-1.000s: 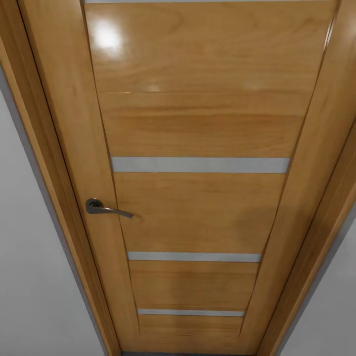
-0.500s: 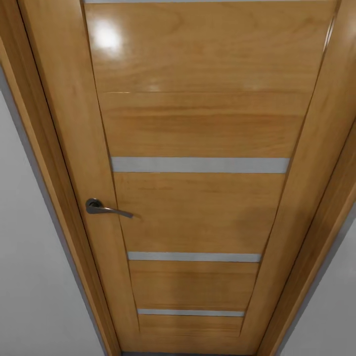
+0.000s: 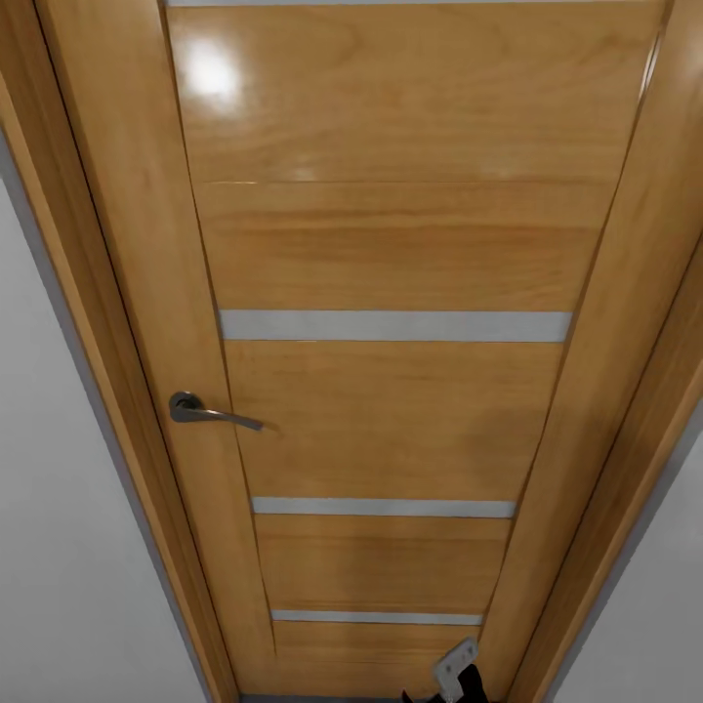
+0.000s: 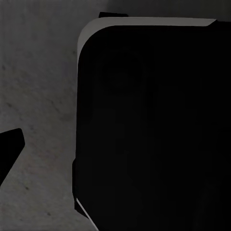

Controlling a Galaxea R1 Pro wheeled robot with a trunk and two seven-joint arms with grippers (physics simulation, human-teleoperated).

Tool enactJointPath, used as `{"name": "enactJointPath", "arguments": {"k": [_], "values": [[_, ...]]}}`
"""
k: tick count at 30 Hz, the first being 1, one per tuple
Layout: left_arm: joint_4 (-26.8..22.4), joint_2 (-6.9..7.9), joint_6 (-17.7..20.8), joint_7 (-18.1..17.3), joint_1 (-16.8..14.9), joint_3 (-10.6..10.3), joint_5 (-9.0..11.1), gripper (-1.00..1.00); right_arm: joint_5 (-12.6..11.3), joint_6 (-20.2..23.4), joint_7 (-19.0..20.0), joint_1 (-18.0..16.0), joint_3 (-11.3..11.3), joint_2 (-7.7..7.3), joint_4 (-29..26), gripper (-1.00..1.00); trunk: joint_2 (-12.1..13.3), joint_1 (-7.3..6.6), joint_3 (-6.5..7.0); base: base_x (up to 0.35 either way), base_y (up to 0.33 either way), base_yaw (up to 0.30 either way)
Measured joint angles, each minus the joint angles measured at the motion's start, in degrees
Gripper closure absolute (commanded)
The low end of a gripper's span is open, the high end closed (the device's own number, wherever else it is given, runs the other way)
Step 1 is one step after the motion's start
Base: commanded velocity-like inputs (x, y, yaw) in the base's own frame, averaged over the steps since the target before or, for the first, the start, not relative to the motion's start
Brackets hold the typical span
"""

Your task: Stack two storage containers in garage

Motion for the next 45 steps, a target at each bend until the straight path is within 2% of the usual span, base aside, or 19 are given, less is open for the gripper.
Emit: {"name": "enactJointPath", "arguments": {"k": [7, 15, 19, 20, 23, 32, 33, 35, 38, 40, 41, 45], "values": [[0.0, 0.0, 0.0, 0.0, 0.0, 0.0, 0.0, -1.0, 4.0, 0.0, -0.5, 0.0, 0.0, -0.01, -2.7, -1.0, 0.0, 0.0, 0.0, 0.0, 0.0, 0.0], [0.0, 0.0, 0.0, 0.0, 0.0, 0.0, 0.0, -1.0, 5.6, 0.1, -0.7, -1.0, -0.1, 0.11, -4.1, -1.0, 0.0, 0.0, 0.01, 0.0, 0.0, 0.0], [0.0, 0.0, 0.0, 0.0, 0.0, 0.0, 0.0, -1.0, 5.8, 3.7, -0.7, -4.2, 0.0, 0.48, -5.8, -1.0, 0.0, 0.0, 0.01, 0.0, 0.0, 0.0], [0.0, 0.0, 0.0, 0.0, 0.0, 0.0, 0.0, -1.0, 5.8, 6.2, -0.7, -7.8, 0.0, 0.61, -6.1, -1.0, 0.0, 0.0, 0.01, 0.0, 0.0, 0.0], [0.0, 0.0, 0.0, 0.0, 0.0, 0.0, 0.0, -1.0, 5.7, 7.4, -0.7, -11.1, 0.0, 0.74, -6.0, -1.0, 0.0, 0.0, 0.01, 0.0, 0.0, 0.0], [0.0, 0.0, 0.0, 0.0, 0.0, 0.0, 0.0, -1.0, 5.1, 11.6, -0.8, -17.3, 0.0, 0.98, -5.0, -1.0, 0.0, 0.0, 0.0, 0.0, 0.0, 0.0], [0.0, 0.0, 0.0, 0.0, 0.0, 0.0, 0.0, -1.0, 4.6, 12.5, -0.7, -18.0, 0.1, 1.14, -4.7, -1.0, 0.0, 0.0, -0.01, 0.0, 0.0, 0.0], [0.0, 0.0, 0.0, 0.0, 0.0, 0.0, 0.0, -1.0, 5.3, 13.5, -1.0, -19.2, 0.1, 2.06, -3.3, -1.0, 0.0, 0.0, 0.0, 0.0, 0.0, 0.0], [0.0, 0.0, 0.0, 0.0, 0.0, 0.0, 0.0, -1.0, 5.3, 13.8, -1.1, -23.2, 0.3, 4.31, 1.4, -1.0, 0.0, 0.0, 0.01, 0.0, 0.0, 0.0], [0.0, 0.0, 0.0, 0.0, 0.0, 0.0, 0.0, -1.0, 5.6, 13.8, -1.2, -24.3, 0.3, 4.76, 2.6, -1.0, 0.0, 0.0, 0.01, 0.0, 0.0, 0.0], [0.0, 0.0, 0.0, 0.0, 0.0, 0.0, 0.0, -1.0, 5.3, 13.9, -1.3, -25.3, 0.2, 5.71, 4.5, -1.0, 0.0, 0.0, 0.0, 0.0, 0.0, 0.0], [0.0, 0.0, 0.0, 0.0, 0.0, 0.0, 0.0, -1.0, 5.5, 13.9, -2.8, -27.4, 0.3, 7.59, 7.5, -1.0, 0.0, 0.0, 0.0, 0.0, 0.0, 0.0]]}}
